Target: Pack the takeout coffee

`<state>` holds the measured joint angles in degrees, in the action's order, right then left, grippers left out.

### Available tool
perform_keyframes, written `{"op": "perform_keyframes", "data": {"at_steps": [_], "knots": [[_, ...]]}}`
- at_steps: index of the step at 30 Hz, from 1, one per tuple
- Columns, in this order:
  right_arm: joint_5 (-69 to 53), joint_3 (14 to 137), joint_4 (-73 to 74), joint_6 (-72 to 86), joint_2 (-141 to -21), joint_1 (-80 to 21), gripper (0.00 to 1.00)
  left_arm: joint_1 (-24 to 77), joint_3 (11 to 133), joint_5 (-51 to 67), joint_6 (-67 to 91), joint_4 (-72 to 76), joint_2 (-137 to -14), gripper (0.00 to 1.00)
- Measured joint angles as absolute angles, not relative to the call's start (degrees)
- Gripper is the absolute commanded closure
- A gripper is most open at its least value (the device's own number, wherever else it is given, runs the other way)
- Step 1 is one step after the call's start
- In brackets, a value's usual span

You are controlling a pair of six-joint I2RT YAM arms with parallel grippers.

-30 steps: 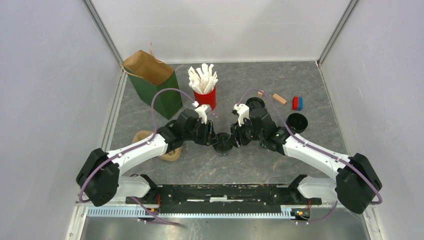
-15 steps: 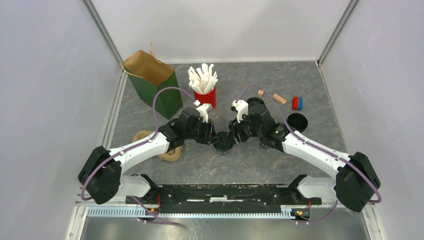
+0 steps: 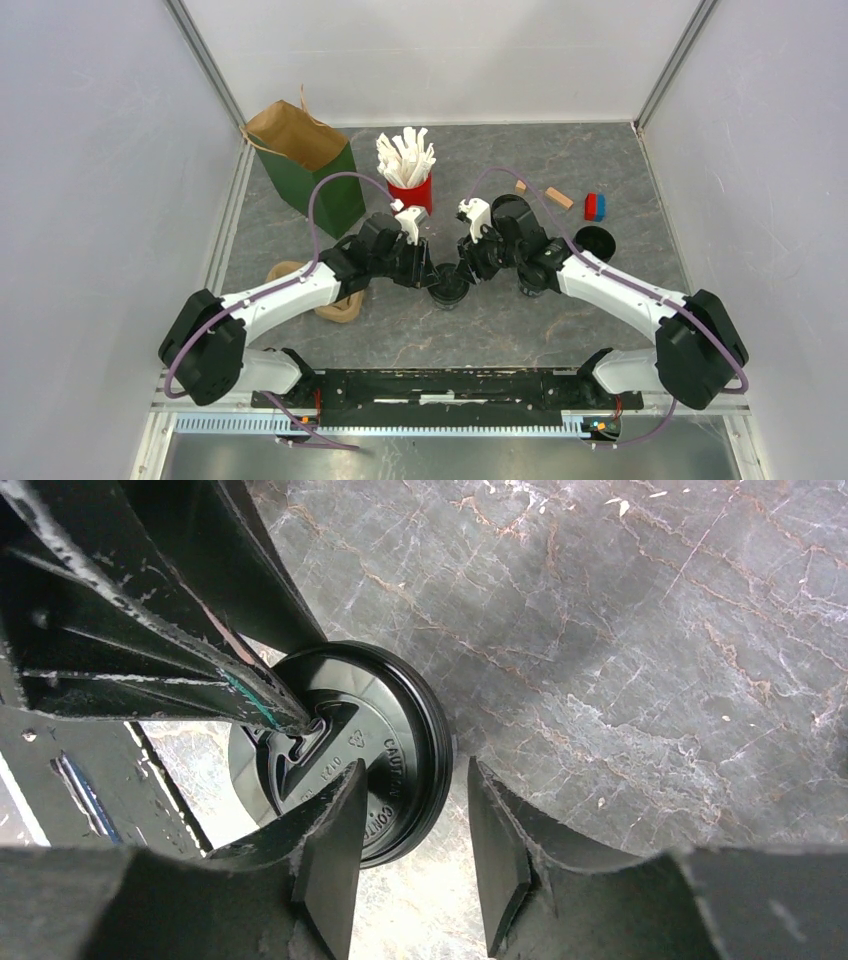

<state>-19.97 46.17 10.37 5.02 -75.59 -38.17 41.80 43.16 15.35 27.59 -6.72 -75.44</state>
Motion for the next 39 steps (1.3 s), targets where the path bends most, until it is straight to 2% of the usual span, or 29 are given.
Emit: {"op": "perform_keyframes", "data": {"at_steps": [13,24,28,32,39], "knots": [[-25.91,44.86,4.78,3.55,-77.97,-34.94,0.63,40.14,45.82,17.96,26.63,-7.18,-79.42,0.55],[-29.17,41.04,-2.70,4.27,-78.00,-32.93,0.64,39.88,46.24,18.74,26.63,-7.14,-80.42,0.55],[-29.76,40.88,-3.27,4.25,-78.11,-32.71,0.60,39.81,46.26,19.55,26.74,-7.07,-80.49,0.57],[-29.76,40.88,-3.01,4.34,-78.11,-32.53,0.51,39.59,45.78,20.64,27.99,-6.31,-80.47,0.59],[-29.54,41.12,-1.93,4.69,-78.04,-32.40,0.53,39.29,42.44,22.48,32.36,-1.76,-79.29,0.60]]}}
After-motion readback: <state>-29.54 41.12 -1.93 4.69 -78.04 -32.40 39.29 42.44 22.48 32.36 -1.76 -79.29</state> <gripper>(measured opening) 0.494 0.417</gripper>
